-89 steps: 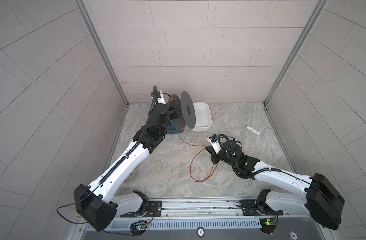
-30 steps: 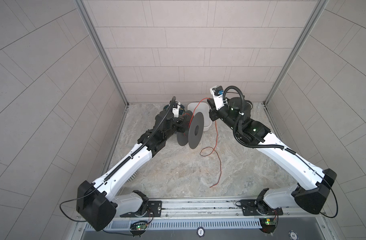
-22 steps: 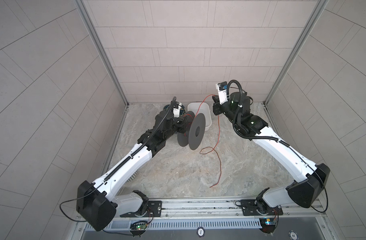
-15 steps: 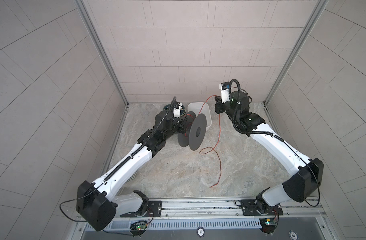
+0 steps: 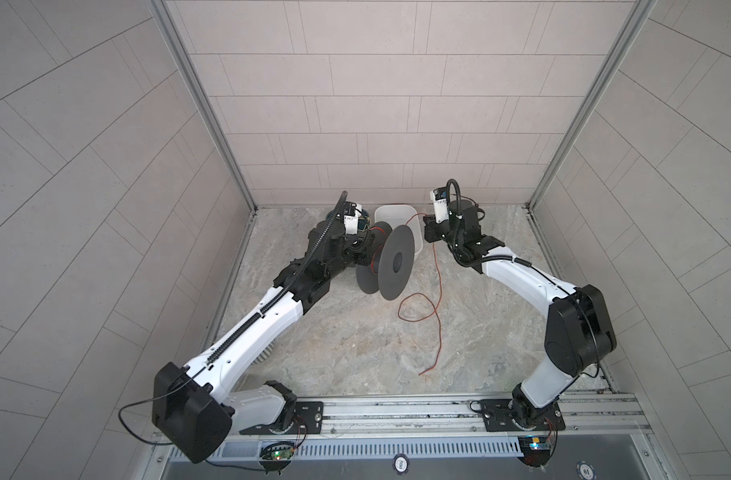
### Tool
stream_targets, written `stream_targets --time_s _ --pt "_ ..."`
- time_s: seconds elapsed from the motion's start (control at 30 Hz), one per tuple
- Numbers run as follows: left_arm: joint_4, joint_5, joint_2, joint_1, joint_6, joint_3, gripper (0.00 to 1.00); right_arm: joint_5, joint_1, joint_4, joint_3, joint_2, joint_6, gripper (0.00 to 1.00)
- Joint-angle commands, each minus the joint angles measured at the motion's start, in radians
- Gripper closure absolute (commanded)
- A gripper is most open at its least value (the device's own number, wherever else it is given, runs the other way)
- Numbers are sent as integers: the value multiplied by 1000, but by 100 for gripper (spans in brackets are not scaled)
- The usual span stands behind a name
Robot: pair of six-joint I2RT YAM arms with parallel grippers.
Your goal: Wrap the cables
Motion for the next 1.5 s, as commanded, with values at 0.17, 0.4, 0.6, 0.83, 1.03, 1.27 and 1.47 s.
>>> stream_targets --time_s 0.17,0.4,0.6,0.83,1.03,1.27,1.47 --pt "191 -105 -25 42 -102 1 100 -102 1 226 -199 -21 95 100" --pt "288 -116 -29 70 -185 -27 100 -124 79 295 -336 -65 120 100" --pt "303 -197 -36 78 -202 -55 100 -85 171 291 -371 -81 106 100" --pt "349 -168 -35 79 -243 -79 100 -151 198 272 -408 -123 108 76" --pt "370 -134 -50 90 -233 -100 100 -148 198 220 -452 -175 110 47" --pt "401 -41 -60 106 -290 -107 100 -15 193 79 -542 -357 93 24" --pt "434 77 -54 115 -370 -98 100 47 143 29 -604 -396 100 19"
